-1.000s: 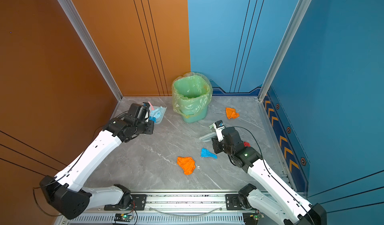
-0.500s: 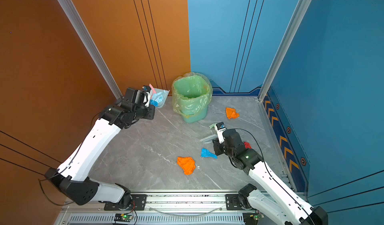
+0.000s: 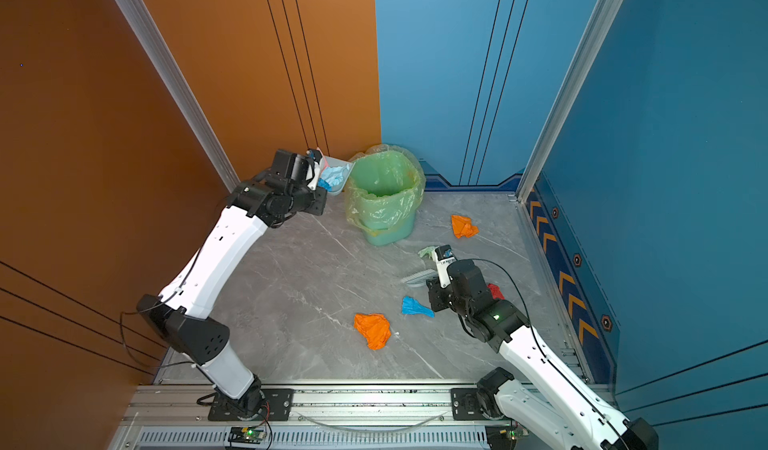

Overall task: Sweep away the paper scraps from the table
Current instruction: 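Carry the dustpan up over the bin rim with the left gripper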

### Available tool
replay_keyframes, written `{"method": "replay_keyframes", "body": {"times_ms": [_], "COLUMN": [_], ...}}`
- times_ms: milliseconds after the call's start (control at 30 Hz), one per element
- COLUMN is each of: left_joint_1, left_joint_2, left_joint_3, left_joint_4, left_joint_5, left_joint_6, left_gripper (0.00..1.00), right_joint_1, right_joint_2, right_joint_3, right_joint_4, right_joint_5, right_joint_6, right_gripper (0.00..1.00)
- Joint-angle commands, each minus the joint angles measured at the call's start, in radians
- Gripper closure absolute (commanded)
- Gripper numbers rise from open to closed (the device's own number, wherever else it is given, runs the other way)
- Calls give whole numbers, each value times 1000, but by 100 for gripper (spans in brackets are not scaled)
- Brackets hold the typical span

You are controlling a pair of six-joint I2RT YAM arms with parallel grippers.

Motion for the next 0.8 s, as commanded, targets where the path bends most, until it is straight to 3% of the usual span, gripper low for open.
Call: {"method": "replay_keyframes", "body": {"times_ms": [0, 433, 767], "left_joint_1": [2, -52, -105], "left_joint_2": [69, 340, 472], "left_joint_3": [94, 452, 631], "left_joint_4": [-9, -19, -18], "left_joint_5": [33, 26, -112], "left_joint_6": [19, 50, 193], "left_gripper": [90, 90, 88], "right_joint_1": [-5, -33, -34], "right_joint_2": [-34, -12, -18], "right_joint_3": [-16, -40, -38], "right_joint_4": [-17, 24, 22], "right_joint_5": [49, 23, 8], "right_joint_6": [21, 23, 40], "right_gripper": [100, 100, 100]}}
